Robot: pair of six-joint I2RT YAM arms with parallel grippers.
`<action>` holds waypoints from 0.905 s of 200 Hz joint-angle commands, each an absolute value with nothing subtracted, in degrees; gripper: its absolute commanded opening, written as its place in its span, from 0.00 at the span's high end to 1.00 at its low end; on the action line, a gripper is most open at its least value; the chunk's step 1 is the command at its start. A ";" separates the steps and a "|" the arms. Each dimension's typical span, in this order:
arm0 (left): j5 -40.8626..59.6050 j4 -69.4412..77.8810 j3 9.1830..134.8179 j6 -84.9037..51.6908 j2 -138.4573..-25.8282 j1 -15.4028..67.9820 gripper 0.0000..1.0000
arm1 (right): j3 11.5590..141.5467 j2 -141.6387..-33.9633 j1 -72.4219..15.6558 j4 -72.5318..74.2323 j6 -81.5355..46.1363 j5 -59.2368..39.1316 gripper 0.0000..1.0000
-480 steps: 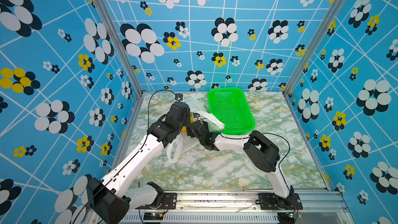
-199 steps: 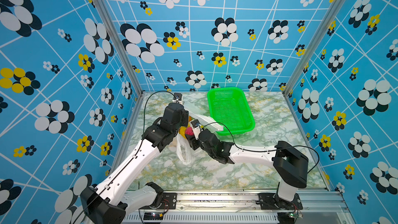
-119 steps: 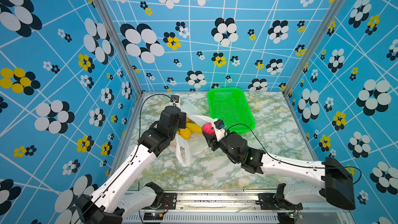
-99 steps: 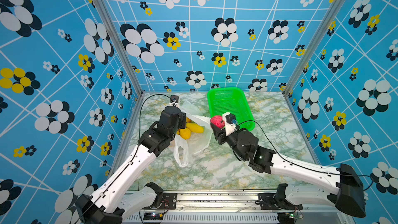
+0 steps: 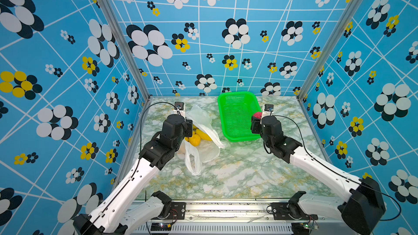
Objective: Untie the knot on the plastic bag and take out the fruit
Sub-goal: 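Carry the pink pomegranate with the right gripper over the green basket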
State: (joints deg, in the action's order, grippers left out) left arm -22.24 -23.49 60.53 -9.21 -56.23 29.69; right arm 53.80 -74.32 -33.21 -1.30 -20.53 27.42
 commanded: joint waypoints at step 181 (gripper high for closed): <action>-20.43 -22.69 60.17 -9.31 -56.12 29.09 1.00 | 69.63 -106.71 -28.62 -13.23 -28.92 21.19 0.51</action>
State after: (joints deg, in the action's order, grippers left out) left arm -20.93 -23.11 59.94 -9.21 -56.18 29.63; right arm 72.53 -109.62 -28.84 -14.39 -26.87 18.17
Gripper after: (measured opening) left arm 0.041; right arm 0.583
